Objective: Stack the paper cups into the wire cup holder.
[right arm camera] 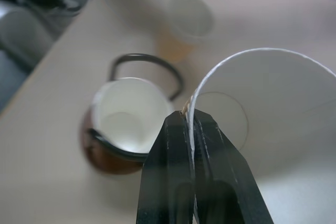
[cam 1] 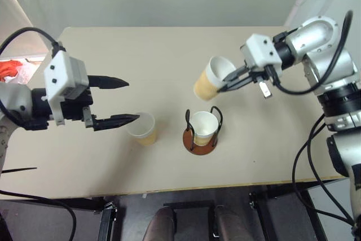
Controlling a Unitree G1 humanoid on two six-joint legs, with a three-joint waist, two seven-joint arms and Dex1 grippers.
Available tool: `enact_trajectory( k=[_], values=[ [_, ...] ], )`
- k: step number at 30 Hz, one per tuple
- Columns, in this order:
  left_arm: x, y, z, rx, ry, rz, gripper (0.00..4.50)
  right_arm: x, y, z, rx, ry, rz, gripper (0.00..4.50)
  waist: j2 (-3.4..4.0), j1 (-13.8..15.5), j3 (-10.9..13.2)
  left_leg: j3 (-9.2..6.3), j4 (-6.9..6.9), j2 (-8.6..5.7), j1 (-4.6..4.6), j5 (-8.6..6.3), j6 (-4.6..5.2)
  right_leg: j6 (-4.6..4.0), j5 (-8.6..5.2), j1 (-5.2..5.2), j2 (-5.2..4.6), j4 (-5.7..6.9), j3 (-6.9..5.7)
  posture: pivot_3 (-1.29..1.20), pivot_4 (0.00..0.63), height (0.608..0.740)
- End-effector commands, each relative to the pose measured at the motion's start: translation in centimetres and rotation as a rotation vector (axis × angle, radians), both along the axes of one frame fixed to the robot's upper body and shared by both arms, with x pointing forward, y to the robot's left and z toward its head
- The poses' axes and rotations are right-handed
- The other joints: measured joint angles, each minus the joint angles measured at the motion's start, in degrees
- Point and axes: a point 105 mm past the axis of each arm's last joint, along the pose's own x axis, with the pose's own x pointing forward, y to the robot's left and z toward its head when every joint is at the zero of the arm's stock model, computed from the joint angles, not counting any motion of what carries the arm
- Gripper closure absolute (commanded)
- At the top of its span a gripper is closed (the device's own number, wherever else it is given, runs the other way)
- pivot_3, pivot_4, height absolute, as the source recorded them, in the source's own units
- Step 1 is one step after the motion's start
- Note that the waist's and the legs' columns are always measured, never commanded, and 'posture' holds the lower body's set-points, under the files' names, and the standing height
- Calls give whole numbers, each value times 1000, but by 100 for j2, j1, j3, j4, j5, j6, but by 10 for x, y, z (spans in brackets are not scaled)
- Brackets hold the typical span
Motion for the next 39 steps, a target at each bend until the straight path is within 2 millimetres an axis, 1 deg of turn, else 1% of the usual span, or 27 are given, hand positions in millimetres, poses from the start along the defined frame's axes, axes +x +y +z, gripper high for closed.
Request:
enact_trajectory(
  k=[1, 6, 8, 11, 15, 20, 23, 27, 31, 34, 35, 37, 39],
  values=[
    [-5, 0, 9, 12, -46, -8, 0, -13, 2, 4, -11, -10, 47, 4420, 0, -14, 0, 1, 0, 5, 5, 1, -1, 2, 2, 0, 4, 4, 0, 0, 150, 740],
    [-6, 0, 7, 12, -42, -10, 0, -25, 7, 2, -16, 17, 96, 4420, -1, -46, -1, 3, -2, 37, 21, 22, -9, -5, 15, 0, 30, 15, -1, 0, 150, 740],
    [-5, 1, 6, 14, -39, -9, 0, -31, 11, -3, -20, 47, 119, 4420, -1, -61, -1, 3, -5, 40, 26, 30, -7, -10, 18, -1, 33, 20, -1, 0, 150, 740],
    [-3, 1, 3, 15, -36, -7, 0, -27, 13, -10, -27, 43, 106, 4420, -5, -73, -3, 3, -3, 43, 28, 32, -7, -19, 22, 0, 40, 20, 1, 0, 150, 740],
    [-4, -2, 2, 13, -33, -15, 0, -25, 15, -10, -20, 32, 101, 4420, -5, -73, -3, 3, 0, 43, 25, 35, -6, -26, 27, -2, 41, 18, 5, 0, 150, 740],
    [-4, -1, 2, 12, -34, -13, 0, -27, 13, -13, -38, 31, 105, 4420, -6, -72, -4, 3, -1, 42, 21, 32, -7, -27, 27, -5, 41, 14, 4, 0, 150, 740],
    [-4, -1, 3, 16, -35, -12, 0, -27, 11, -16, -55, 36, 105, 3780, -6, -72, -4, 3, -4, 42, 19, 32, -7, -26, 27, -6, 41, 14, 4, 0, 150, 740],
    [-4, 0, 1, 45, -26, -18, 0, -25, 10, -20, -66, 41, 99, 2529, -6, -73, -4, 3, -4, 43, 19, 31, -7, -26, 27, -6, 41, 14, 4, 0, 150, 740],
    [-3, 4, -10, 160, 13, -42, 0, -23, 10, -20, -60, 42, 92, 1298, -6, -73, -4, 2, -3, 43, 19, 32, -7, -26, 27, -7, 42, 15, 4, 0, 150, 740],
    [3, 8, -19, 282, 28, -57, 0, -19, 13, -13, -5, 36, 76, 322, -8, -73, -5, 2, -2, 43, 19, 32, -7, -28, 28, -9, 42, 15, 5, 0, 150, 740],
    [4, 9, -24, 330, 41, -78, 0, -14, 17, -6, 55, 28, 52, 17, -9, -73, -6, 2, -2, 43, 19, 32, -7, -28, 28, -10, 42, 15, 5, 0, 150, 740],
    [5, 9, -35, 405, 72, -127, 0, -9, 26, 7, 183, 63, 9, 17, -9, -73, -6, 2, -2, 43, 17, 32, -7, -32, 30, -17, 42, 16, 7, 0, 150, 740],
    [8, 6, -44, 450, 88, -168, 0, -15, 31, 10, 252, 109, 4, 17, -9, -73, -6, 2, -4, 43, 12, 32, -7, -33, 31, -23, 42, 17, 8, 0, 150, 740]
  ],
)
